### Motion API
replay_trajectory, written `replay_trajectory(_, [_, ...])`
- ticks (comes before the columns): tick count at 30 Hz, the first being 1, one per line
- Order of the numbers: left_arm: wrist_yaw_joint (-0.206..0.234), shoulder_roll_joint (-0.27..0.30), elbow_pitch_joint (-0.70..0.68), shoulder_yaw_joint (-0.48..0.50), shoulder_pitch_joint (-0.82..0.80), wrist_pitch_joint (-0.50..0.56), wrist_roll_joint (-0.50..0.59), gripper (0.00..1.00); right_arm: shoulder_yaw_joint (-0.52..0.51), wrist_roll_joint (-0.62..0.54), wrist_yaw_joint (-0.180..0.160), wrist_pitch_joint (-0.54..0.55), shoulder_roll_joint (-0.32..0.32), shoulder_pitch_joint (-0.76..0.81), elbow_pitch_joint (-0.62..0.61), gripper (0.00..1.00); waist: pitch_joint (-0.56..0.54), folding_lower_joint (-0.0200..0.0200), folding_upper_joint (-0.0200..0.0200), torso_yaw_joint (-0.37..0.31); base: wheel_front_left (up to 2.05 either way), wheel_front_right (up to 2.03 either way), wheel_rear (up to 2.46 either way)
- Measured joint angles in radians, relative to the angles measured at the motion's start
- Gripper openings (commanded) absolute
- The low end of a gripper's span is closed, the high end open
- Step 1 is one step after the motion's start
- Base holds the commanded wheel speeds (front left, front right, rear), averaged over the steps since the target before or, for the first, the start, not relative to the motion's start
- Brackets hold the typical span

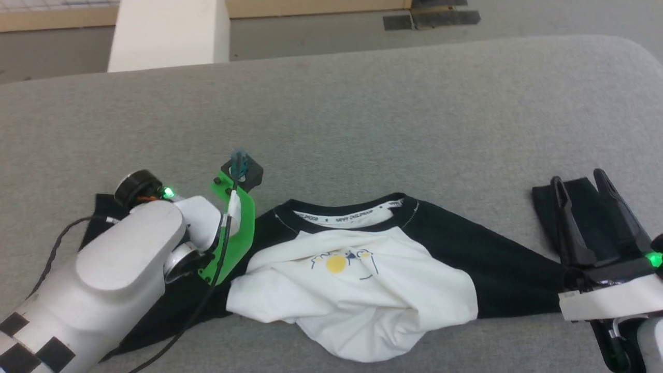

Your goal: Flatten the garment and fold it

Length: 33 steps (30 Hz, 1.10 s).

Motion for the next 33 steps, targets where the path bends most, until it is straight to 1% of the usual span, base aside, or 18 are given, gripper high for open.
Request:
replay_trajectory(2, [0.0,0.001,0.03,-0.052,-0.008,-0.002,-0.026,1.0,0.008,0.0,0.0,0.0,-0.001,-0.014,0.01,1.0,0.017,0.0,0.0,-0.015,0.0,0.0,0.0])
replay_trajectory(5, [0.0,0.009,0.056,-0.125,-0.04,-0.016,-0.035,1.0,0.023,-0.001,0.0,0.0,-0.007,-0.022,0.03,1.0,0.038,0.0,0.0,-0.035,0.0,0.0,0.0])
replay_trajectory(7, [-0.001,0.014,0.065,-0.155,-0.062,-0.024,-0.046,1.0,0.034,0.0,0.0,0.0,-0.009,-0.023,0.039,1.0,0.048,0.0,0.0,-0.045,0.0,0.0,0.0])
replay_trajectory(8, [-0.002,0.016,0.065,-0.166,-0.07,-0.027,-0.055,0.44,0.036,0.001,0.0,0.0,-0.011,-0.024,0.045,1.0,0.053,0.0,0.0,-0.049,0.0,0.0,0.0])
replay_trajectory(9, [-0.002,0.019,0.065,-0.174,-0.078,-0.033,-0.067,0.0,0.036,0.001,0.0,0.0,-0.015,-0.026,0.052,1.0,0.055,0.0,0.0,-0.051,0.0,0.0,0.0])
replay_trajectory(11, [-0.002,0.022,0.061,-0.184,-0.081,-0.051,-0.098,0.0,0.04,0.001,0.0,0.0,-0.028,-0.034,0.06,1.0,0.053,0.0,0.0,-0.051,0.0,0.0,0.0])
replay_trajectory(14, [-0.003,0.025,0.067,-0.198,-0.085,-0.123,-0.11,0.0,0.056,0.001,0.0,0.0,-0.074,-0.062,0.068,1.0,0.043,0.0,0.0,-0.044,0.0,0.0,0.0])
replay_trajectory(17, [-0.003,0.034,0.076,-0.207,-0.088,-0.198,-0.143,0.0,0.086,0.002,0.0,0.007,-0.146,-0.113,0.065,1.0,0.024,0.0,0.0,-0.031,0.0,0.0,0.0])
replay_trajectory(20, [-0.003,0.057,0.069,-0.211,-0.103,-0.258,-0.148,0.0,0.15,0.021,0.0,0.072,-0.248,-0.182,0.049,1.0,0.004,0.0,0.0,-0.013,0.0,0.0,0.0])
replay_trajectory(23, [-0.003,0.063,0.05,-0.211,-0.121,-0.3,-0.156,0.0,0.24,0.077,0.0,0.18,-0.358,-0.264,0.027,1.0,-0.009,0.0,0.0,0.01,0.0,0.0,0.0])
replay_trajectory(26, [-0.003,0.067,0.032,-0.212,-0.128,-0.326,-0.156,0.0,0.404,0.17,0.0,0.365,-0.48,-0.363,-0.005,1.0,-0.019,0.0001,0.0,0.034,0.0,0.0,0.0])
replay_trajectory(28, [-0.003,0.065,0.024,-0.214,-0.129,-0.331,-0.156,0.0,0.504,0.236,0.0,0.499,-0.537,-0.428,-0.011,1.0,-0.021,0.0,0.0,0.048,0.0,0.0,0.0])
replay_trajectory(30, [-0.003,0.059,0.018,-0.214,-0.129,-0.337,-0.156,0.0,0.601,0.292,0.0,0.627,-0.571,-0.498,-0.011,1.0,-0.022,0.0,0.0,0.061,0.0,0.0,0.0])
replay_trajectory(33, [-0.003,0.043,0.017,-0.215,-0.13,-0.345,-0.154,0.0,0.745,0.387,0.0,0.811,-0.576,-0.62,0.004,1.0,-0.012,0.0,0.0,0.076,0.0,0.0,0.0])
